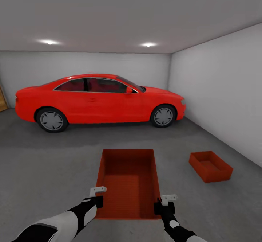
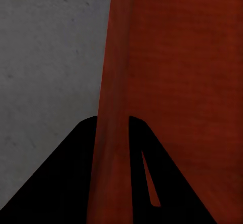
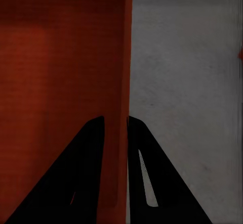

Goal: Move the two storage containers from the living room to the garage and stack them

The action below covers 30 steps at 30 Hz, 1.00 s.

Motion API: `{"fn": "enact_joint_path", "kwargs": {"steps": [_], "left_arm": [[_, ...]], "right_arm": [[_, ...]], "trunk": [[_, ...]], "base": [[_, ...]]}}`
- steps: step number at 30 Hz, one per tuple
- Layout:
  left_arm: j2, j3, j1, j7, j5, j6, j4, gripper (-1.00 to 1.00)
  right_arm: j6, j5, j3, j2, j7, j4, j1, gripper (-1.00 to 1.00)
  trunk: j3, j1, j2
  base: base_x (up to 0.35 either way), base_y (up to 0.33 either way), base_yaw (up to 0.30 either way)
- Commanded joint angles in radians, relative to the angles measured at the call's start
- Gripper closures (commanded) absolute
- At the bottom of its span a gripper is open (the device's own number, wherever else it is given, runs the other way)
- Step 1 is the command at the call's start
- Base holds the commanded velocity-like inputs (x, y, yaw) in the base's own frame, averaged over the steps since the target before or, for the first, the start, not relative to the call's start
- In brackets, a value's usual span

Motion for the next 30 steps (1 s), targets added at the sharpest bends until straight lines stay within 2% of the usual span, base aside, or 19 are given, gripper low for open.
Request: {"fn": "enact_joint_path", "kwargs": {"steps": [1, 30], "left_arm": [[0.006, 0.048, -0.001, 0.006, 0.005, 0.001, -0.002, 1.00], [0.006, 0.048, -0.001, 0.006, 0.003, -0.001, -0.002, 1.00]], "right_arm": [[-0.001, 0.004, -0.003, -0.010, -0.011, 0.001, -0.001, 1.00], [0.000, 0.003, -0.003, -0.011, -0.010, 0.001, -0.001, 1.00]], "trunk": [[-0.002, 0.001, -0.001], [-0.002, 0.001, -0.001]], "base": [[0.321, 0.178, -0.284], [0.321, 0.179, -0.284]]}}
